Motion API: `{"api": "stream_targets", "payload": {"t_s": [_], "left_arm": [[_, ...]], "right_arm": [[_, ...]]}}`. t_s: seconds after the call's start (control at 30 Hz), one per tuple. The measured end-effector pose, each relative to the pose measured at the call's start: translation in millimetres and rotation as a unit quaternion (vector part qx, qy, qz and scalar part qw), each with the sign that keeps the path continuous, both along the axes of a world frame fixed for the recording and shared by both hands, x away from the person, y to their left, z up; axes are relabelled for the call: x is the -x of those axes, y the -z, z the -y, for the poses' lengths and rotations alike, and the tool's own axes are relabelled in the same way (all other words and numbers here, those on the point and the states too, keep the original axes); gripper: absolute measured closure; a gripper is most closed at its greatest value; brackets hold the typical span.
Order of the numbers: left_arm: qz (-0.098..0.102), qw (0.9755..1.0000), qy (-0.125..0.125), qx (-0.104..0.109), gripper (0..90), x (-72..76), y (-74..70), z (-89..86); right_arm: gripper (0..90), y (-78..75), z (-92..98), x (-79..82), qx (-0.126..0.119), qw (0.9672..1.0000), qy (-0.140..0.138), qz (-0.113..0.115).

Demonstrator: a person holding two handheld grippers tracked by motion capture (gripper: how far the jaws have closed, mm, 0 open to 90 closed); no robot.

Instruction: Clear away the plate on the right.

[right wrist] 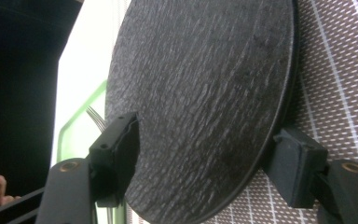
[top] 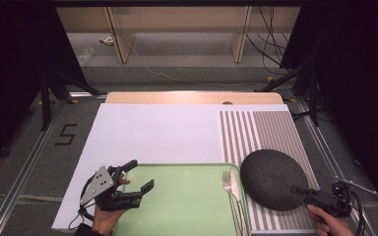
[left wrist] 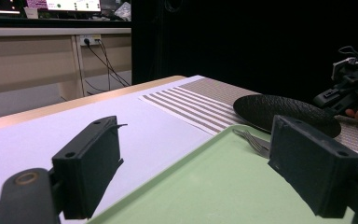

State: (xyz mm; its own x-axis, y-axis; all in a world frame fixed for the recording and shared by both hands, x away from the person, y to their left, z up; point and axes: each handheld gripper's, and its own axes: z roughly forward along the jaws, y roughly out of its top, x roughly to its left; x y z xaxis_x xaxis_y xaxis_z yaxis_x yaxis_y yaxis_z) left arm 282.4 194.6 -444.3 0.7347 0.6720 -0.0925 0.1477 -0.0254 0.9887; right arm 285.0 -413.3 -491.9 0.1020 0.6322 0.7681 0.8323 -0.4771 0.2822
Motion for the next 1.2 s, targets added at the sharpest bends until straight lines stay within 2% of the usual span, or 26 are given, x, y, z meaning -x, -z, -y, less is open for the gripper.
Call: {"api": "stream_targets", "payload": {"t_s": [0.43, 0.63, 0.9, 1.1, 1.2], "left_arm": [[0.0, 1.0, 0.0, -0.001, 16.2, 0.0, 0.1, 0.4], [0.0, 1.0, 0.001, -0.001, 16.1, -0.1, 0.1, 0.6], [0.0, 1.0, 0.0, -0.001, 16.1, 0.0, 0.1, 0.5], [0.0, 1.0, 0.002, -0.001, 16.3, -0.1, 0.1, 0.8], [0.0, 1.0, 0.001, -0.001, 16.3, -0.1, 0.1, 0.5]], "right_arm": [[39.4, 7.3, 3.8, -1.7, -0.054, 0.9978, 0.037, -0.01], [44.6, 10.7, 5.6, -2.5, -0.068, 0.9963, 0.05, -0.016], [62.1, 12.7, 7.4, -1.1, -0.061, 0.9948, 0.073, -0.037], [75.9, 12.2, 7.3, -0.9, -0.036, 0.995, 0.081, -0.046], [78.0, 12.3, 8.0, -0.1, -0.044, 0.9945, 0.085, -0.043]]}}
